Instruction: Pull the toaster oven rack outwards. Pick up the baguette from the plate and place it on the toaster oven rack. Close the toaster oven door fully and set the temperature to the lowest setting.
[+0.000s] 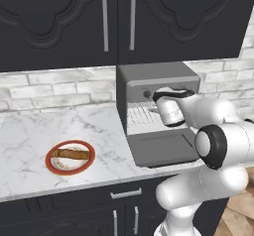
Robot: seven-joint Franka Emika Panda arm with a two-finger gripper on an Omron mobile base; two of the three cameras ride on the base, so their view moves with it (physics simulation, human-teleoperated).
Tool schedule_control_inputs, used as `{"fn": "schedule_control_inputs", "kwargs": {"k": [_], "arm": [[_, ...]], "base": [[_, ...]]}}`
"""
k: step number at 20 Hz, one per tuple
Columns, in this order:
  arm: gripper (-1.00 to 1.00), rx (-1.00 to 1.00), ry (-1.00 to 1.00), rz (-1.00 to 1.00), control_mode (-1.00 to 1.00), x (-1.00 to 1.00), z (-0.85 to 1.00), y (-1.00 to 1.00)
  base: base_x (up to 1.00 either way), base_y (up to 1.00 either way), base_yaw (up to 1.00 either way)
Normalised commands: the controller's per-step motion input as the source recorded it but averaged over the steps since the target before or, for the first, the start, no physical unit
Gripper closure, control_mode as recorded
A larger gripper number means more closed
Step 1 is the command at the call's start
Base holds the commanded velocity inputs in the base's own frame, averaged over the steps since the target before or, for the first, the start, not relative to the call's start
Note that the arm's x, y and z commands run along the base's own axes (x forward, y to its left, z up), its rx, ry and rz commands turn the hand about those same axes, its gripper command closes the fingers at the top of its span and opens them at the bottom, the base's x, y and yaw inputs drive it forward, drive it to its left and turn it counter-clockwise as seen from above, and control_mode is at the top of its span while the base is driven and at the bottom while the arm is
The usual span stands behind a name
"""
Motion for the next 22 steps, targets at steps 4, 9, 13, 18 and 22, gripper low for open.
{"fn": "schedule_control_inputs", "kwargs": {"k": [4,9,13,18,22], "arm": [[-1.00,0.00,0.06,0.00,-1.00,0.24,0.00,0.00],[-1.00,0.00,0.06,0.00,-1.00,0.32,0.00,0.00],[-1.00,0.00,0.11,0.00,-1.00,0.08,-0.05,0.00],[-1.00,-0.02,0.14,0.00,-1.00,0.01,-0.24,0.00],[-1.00,-0.03,0.15,0.00,-1.00,0.00,-0.27,0.00]], "base": [[0.00,0.00,0.00],[0.00,0.00,0.00],[0.00,0.00,0.00],[0.00,0.00,0.00],[0.00,0.00,0.00]]}}
